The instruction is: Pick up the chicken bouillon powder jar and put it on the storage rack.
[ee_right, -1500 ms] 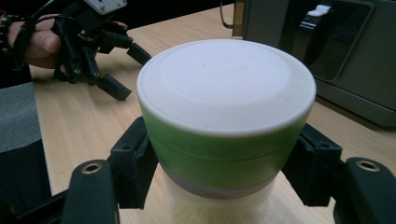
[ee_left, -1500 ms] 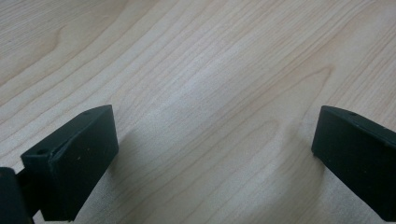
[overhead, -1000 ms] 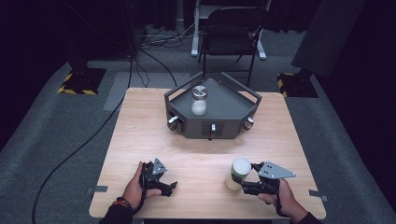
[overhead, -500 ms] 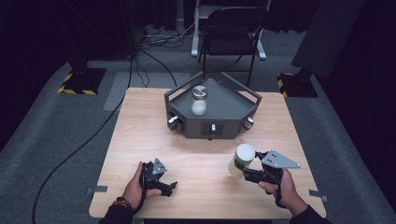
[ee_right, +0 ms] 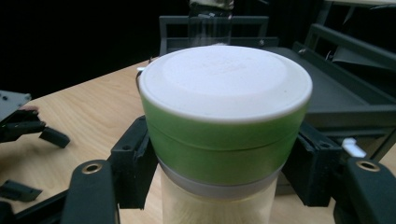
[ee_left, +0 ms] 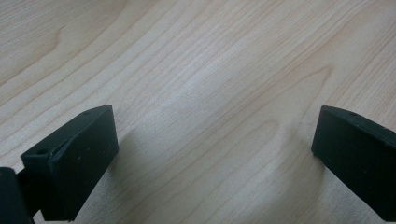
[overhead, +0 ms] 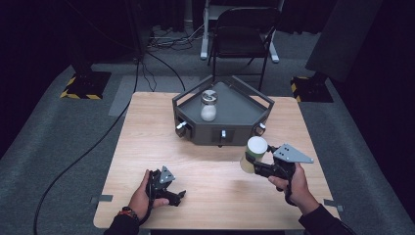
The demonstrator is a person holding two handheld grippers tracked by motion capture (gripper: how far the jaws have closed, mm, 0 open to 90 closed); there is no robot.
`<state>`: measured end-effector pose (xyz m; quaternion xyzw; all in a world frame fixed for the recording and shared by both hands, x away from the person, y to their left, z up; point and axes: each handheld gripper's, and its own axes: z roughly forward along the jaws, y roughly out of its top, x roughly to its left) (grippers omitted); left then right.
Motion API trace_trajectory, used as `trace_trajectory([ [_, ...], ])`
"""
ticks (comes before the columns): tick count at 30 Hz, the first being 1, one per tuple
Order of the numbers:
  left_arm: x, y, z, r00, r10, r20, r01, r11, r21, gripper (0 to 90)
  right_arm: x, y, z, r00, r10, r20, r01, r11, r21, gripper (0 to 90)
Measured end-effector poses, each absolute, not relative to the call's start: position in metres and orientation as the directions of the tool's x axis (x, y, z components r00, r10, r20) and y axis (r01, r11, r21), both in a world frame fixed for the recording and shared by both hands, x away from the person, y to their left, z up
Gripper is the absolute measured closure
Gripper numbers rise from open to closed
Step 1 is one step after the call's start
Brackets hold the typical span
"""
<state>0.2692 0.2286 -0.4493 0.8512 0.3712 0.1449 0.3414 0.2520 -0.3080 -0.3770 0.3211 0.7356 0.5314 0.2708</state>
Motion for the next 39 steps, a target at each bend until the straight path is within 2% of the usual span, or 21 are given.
trace_trajectory([
  [21, 0.269, 0.229, -0.449, 0.682, 0.731, -0.007, 0.533, -0.491, 0.689, 0.0, 0.281, -0.288, -0.335, -0.557, 0.825, -0.092, 0.170, 0.222, 0.960, 33.9],
  [39, 0.269, 0.229, -0.449, 0.683, 0.731, -0.007, 0.533, -0.492, 0.689, 0.0, 0.307, -0.267, -0.315, -0.524, 0.845, -0.102, 0.166, 0.219, 0.962, 33.9],
])
